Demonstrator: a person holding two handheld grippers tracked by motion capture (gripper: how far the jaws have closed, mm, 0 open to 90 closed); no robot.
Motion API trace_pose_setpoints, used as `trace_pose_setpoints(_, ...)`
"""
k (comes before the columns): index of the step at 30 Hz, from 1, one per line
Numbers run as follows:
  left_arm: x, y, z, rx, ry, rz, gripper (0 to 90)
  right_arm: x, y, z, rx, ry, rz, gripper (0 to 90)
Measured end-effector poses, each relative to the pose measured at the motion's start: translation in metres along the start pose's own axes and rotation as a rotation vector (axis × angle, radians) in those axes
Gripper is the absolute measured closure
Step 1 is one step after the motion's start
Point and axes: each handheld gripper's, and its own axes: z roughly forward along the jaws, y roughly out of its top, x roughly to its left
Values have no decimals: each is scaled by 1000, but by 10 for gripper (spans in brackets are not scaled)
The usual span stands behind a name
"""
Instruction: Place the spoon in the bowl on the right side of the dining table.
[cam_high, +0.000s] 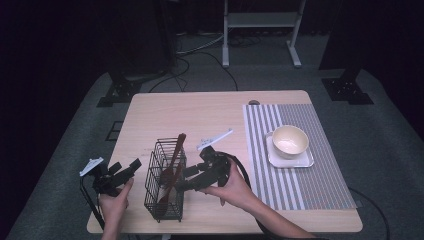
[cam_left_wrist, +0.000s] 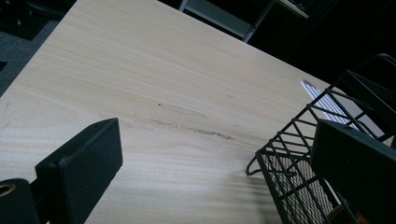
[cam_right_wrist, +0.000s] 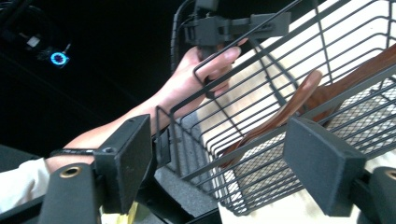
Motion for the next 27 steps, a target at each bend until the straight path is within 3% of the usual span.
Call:
trace_pose_setpoints(10,0,0,0,1,0,-2,16,-12,9,3,-20,-73,47,364)
trace_pose_setpoints(17,0,0,1,2,-2,-3,16,-15,12,4,-27,-130,68,558)
trace_pose_setpoints(27,0,-1,2,4,-3,-4,16,-15,16,2,-33,-140,57,806)
